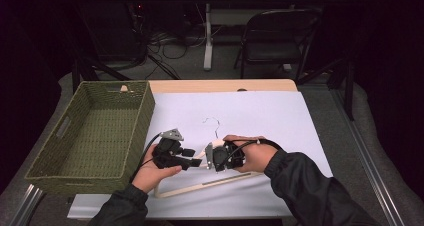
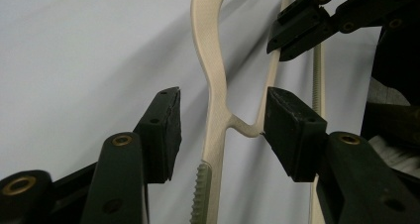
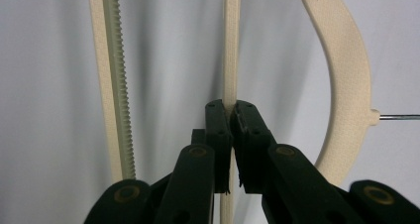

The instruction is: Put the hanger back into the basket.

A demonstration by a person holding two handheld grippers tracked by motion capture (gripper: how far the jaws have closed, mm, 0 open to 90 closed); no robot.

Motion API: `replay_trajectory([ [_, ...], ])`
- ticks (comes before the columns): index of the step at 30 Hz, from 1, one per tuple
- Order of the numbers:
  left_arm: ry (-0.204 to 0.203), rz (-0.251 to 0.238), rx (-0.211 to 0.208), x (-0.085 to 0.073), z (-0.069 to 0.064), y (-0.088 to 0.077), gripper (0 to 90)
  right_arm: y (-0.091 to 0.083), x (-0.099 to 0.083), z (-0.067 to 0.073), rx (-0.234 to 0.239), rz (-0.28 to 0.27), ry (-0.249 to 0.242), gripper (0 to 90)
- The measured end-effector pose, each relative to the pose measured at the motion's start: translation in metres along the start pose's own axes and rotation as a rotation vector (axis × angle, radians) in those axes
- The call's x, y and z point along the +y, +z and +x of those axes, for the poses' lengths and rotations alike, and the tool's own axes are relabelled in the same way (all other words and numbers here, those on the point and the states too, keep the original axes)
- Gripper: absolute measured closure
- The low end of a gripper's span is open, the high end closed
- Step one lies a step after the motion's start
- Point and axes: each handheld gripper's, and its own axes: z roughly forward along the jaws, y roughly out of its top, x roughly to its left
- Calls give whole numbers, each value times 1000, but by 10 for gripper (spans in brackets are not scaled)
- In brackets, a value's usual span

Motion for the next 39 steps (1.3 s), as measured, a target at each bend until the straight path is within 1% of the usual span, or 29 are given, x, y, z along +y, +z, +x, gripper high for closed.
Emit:
replay_trajectory([
  [2, -2, 1, -2, 0, 0, 1, 477, 0, 0, 0, -4, 2, 0, 855],
  [5, -3, 13, -22, 0, 1, 4, 472, 0, 1, 0, -7, 1, -4, 855],
  [6, 4, 27, -28, 0, 1, 6, 465, 0, 1, 0, -11, -1, -5, 855],
  [8, 8, 30, -33, 0, 1, 8, 461, -1, 1, 0, -10, 0, -5, 855],
  [9, 15, 39, -30, 0, 1, 8, 459, -1, 1, 0, -15, -5, -6, 855],
  [11, 17, 56, -32, 0, 0, 12, 456, -1, 1, 0, -16, -5, -8, 854],
  [12, 20, 61, -32, 0, 0, 13, 456, -2, 1, 0, -13, 7, -10, 854],
  [13, 20, 61, -32, 0, 0, 13, 456, -2, 1, 0, -13, 7, -10, 854],
  [14, 19, 64, -39, -1, 1, 14, 456, -2, 2, 0, -8, 13, -4, 855],
  [15, 19, 77, -43, -1, 1, 16, 457, -1, 2, 1, -24, -1, -13, 855],
  [16, 19, 77, -43, -1, 1, 16, 462, -1, 2, 0, -24, -1, -14, 854],
  [17, 24, 85, -52, -2, 1, 17, 476, -1, 2, 0, -25, -2, -14, 854],
  [20, 23, 89, -55, -2, 0, 18, 517, -1, 2, 1, -27, -3, -14, 854],
  [23, 31, 94, -59, -2, 1, 18, 543, 0, 2, 1, -28, 0, -18, 854],
  [24, 31, 94, -59, -2, 1, 18, 554, 0, 3, 1, -24, 4, -18, 854],
  [26, 34, 95, -62, -2, 0, 18, 567, 0, 3, 1, -32, 3, -18, 853],
  [27, 35, 92, -59, -3, 0, 18, 570, 1, 3, 1, -36, 5, -19, 853],
  [28, 39, 97, -45, -3, -1, 17, 570, 1, 3, 1, -36, 5, -19, 853],
  [31, 43, 91, -42, -3, -1, 16, 585, 1, 4, 0, -33, 9, -16, 851],
  [32, 39, 67, -59, -3, -1, 13, 594, 1, 4, 0, -41, 6, -16, 850],
  [33, 39, 67, -59, -3, -1, 13, 614, 1, 4, -1, -40, 6, -14, 850],
  [34, 38, 58, -60, -3, -1, 12, 614, 1, 4, -1, -40, 6, -14, 850],
  [35, 42, 47, -67, -2, -1, 10, 665, 2, 4, -1, -47, 10, -12, 851],
  [36, 51, 35, -64, -2, -3, 7, 686, 2, 5, -1, -38, 17, -13, 851],
  [37, 51, 35, -64, -2, -3, 7, 701, 2, 5, -1, -48, 13, -14, 852],
  [39, 73, 50, -49, -2, -5, 5, 713, 3, 6, -1, -46, 10, -17, 852],
])
